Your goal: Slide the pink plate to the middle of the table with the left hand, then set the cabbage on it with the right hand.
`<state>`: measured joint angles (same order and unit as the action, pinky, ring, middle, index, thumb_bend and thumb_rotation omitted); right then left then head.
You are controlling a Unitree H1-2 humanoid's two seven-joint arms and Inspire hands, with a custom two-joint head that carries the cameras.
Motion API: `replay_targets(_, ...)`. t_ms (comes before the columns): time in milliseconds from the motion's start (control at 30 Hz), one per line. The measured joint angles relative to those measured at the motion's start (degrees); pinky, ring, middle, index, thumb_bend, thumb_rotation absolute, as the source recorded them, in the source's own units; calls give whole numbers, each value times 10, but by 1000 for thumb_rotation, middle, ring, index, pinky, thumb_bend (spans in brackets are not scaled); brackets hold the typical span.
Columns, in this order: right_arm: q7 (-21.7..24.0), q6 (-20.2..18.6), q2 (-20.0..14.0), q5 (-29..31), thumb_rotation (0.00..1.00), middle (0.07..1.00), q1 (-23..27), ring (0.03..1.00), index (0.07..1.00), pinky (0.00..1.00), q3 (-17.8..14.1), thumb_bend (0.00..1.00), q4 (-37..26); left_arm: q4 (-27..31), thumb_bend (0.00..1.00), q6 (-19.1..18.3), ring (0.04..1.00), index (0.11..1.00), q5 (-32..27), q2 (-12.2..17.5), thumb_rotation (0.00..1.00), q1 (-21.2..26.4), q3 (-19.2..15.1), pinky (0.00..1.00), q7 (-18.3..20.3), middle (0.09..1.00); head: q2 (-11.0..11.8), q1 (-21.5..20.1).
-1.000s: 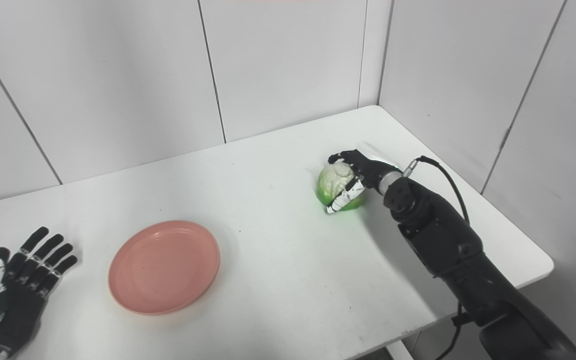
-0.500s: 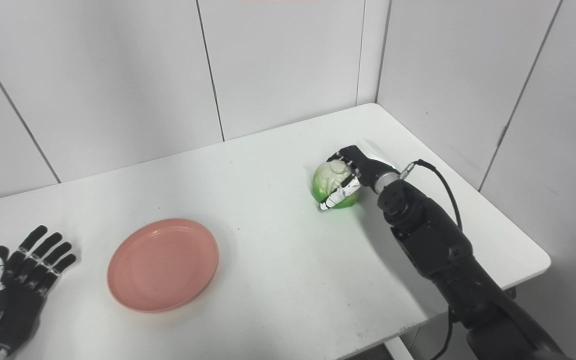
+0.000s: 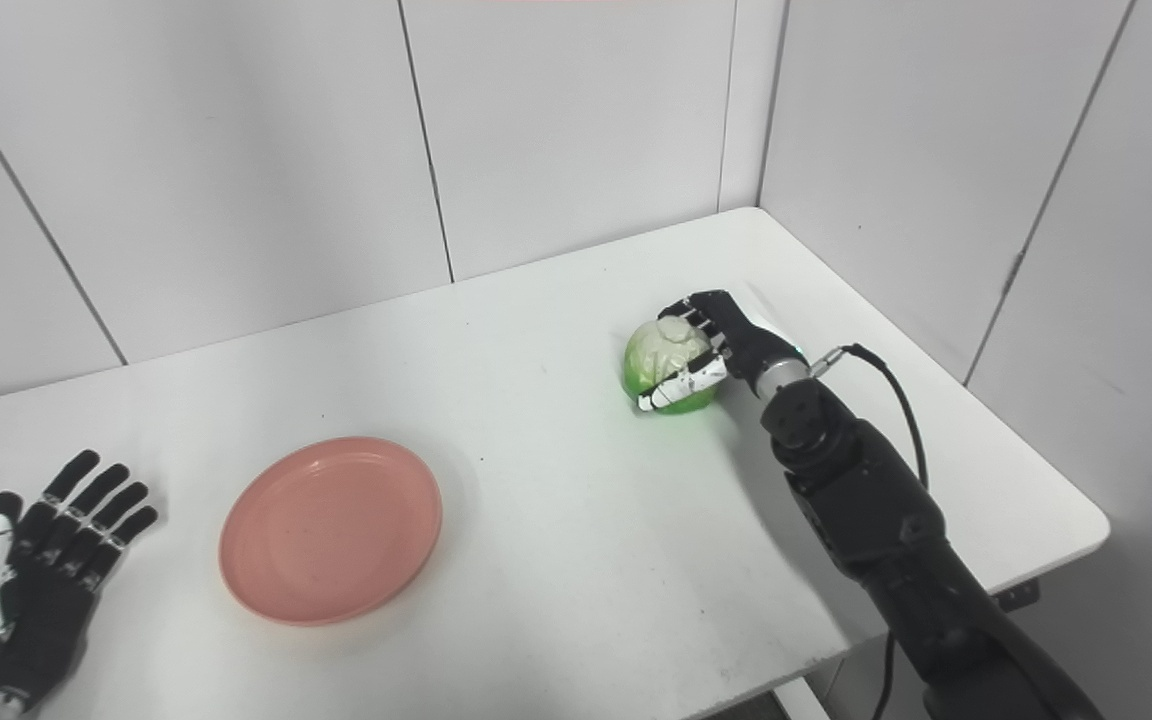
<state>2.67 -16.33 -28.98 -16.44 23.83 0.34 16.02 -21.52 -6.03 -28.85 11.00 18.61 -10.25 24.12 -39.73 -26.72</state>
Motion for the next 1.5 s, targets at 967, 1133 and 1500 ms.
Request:
replay_targets(967, 78, -90, 56, -27, 0, 453, 16, 432, 526, 359, 54, 524, -240, 65, 472, -26, 882, 883, 10, -43, 990, -23, 27, 887, -52, 889, -2, 83)
replay_targets(1133, 97, -90, 76, -28, 0, 451, 28, 422, 525, 357, 89, 524, -238, 86, 445, -34, 907, 906, 23, -61, 1000, -29, 34, 929, -75, 912, -4, 118)
replay_targets(1500, 115, -58, 126, -44, 0, 444, 78, 412, 532, 354, 160, 523, -168, 124, 397, -60, 916, 920, 53, -103, 1000, -35, 50, 940, -133, 919, -11, 185)
